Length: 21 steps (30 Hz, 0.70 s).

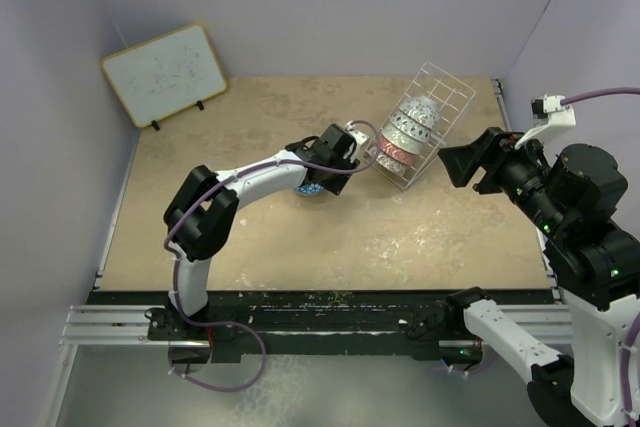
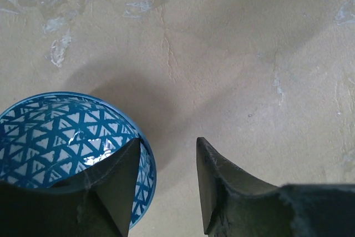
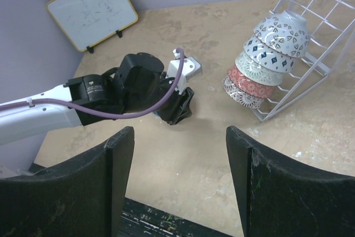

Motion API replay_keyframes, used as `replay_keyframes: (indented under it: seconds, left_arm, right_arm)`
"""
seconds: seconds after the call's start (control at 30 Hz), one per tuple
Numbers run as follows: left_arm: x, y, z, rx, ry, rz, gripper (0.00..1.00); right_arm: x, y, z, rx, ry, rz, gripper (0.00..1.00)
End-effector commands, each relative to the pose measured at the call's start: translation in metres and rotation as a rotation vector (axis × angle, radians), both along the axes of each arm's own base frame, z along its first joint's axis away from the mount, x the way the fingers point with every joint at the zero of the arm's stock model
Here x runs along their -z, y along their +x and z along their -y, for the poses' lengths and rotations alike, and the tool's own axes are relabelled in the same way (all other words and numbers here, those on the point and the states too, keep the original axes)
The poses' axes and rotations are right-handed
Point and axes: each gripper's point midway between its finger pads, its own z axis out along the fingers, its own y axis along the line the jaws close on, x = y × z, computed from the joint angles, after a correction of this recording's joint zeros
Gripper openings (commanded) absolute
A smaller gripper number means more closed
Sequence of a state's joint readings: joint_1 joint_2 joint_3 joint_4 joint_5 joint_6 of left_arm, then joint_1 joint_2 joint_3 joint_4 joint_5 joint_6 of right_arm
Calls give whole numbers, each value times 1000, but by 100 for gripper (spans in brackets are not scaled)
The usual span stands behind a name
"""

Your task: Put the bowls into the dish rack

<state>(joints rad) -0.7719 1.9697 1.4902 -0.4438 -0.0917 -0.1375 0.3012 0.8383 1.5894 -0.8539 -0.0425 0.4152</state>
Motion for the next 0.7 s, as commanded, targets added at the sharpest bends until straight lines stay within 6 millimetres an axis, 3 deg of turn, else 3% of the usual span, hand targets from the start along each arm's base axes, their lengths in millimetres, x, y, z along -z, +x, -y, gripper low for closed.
replay_keyframes:
  seconds: [0.0, 0.3, 0.67]
  left_arm:
    - [-10, 16, 1, -48, 18, 62, 48]
    - [2, 25, -15, -126, 112, 107, 47]
    - [6, 22, -19, -136, 159, 112, 34]
  right_arm:
    - [-15, 4, 1, 9, 4, 55, 70]
    - [-10, 8, 0, 8, 0, 45, 70]
    - [-9, 8, 0, 13, 1, 45, 70]
